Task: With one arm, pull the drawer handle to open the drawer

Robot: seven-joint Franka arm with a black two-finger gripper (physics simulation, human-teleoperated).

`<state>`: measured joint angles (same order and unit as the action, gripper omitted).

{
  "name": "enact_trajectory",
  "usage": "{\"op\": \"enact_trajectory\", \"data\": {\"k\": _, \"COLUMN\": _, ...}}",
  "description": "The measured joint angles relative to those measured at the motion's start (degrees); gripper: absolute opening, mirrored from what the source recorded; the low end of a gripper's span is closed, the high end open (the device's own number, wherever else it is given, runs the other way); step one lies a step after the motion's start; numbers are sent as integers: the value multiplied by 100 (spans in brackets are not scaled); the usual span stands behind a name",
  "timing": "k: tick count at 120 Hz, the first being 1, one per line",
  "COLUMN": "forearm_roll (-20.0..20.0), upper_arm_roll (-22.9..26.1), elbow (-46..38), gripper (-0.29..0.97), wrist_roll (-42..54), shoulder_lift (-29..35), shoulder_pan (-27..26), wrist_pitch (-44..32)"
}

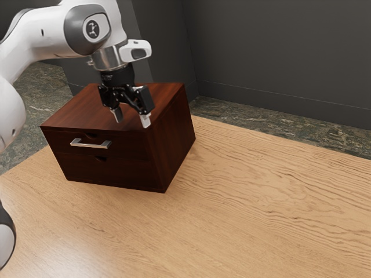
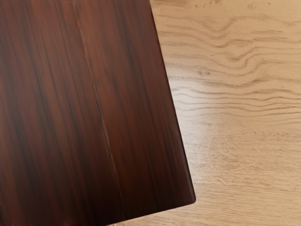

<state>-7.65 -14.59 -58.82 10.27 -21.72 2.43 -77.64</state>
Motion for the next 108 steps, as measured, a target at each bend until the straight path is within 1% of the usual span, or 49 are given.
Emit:
{"op": "enact_trajectory", "data": {"k": 26, "forearm_roll": 85, "upper_arm_roll": -9, "elbow": 34, "gripper": 68, "wrist_roll": -124, "shoulder_lift": 75, "shoulder_pan": 10, "wrist_pitch": 15}}
{"op": "enact_trajectory", "data": {"k": 46, "forearm_roll": 45, "upper_arm_roll": -19, "elbow": 232, "gripper": 68, "wrist_roll": -203, "shoulder_lift": 626, "shoulder_pan": 26, "wrist_pitch": 79}}
{"op": "enact_trajectory", "data": {"k": 62, "forearm_roll": 58, "upper_arm_roll": -70, "elbow": 236, "gripper": 68, "wrist_roll": -143, "shoulder_lift": 713, "shoulder_pan": 70, "wrist_pitch": 90}}
{"op": "enact_trajectory", "data": {"k": 76, "forearm_roll": -153, "upper_arm_roll": -27, "elbow": 194, "gripper": 68, "wrist_roll": 717, "shoulder_lift": 729, "shoulder_pan": 63, "wrist_pitch": -21}}
{"op": "enact_trajectory", "data": {"k": 90, "forearm_roll": -149, "upper_arm_roll": 15, "elbow": 178, "gripper": 68, "wrist_roll": 1632, "shoulder_lift": 718, "shoulder_pan": 55, "wrist_pitch": -118}}
{"op": "enact_trajectory", "data": {"k": 96, "forearm_roll": -105, "upper_arm_roll": 31, "elbow": 173, "gripper": 68, "wrist_roll": 2092, "shoulder_lift": 697, "shoulder_pan": 15, "wrist_pitch": -156}}
{"op": "enact_trajectory", "data": {"k": 108, "forearm_roll": 190, "upper_arm_roll": 28, "elbow": 75, "gripper": 68, "wrist_roll": 2908, "shoulder_lift": 650, "shoulder_pan": 23, "wrist_pitch": -172}}
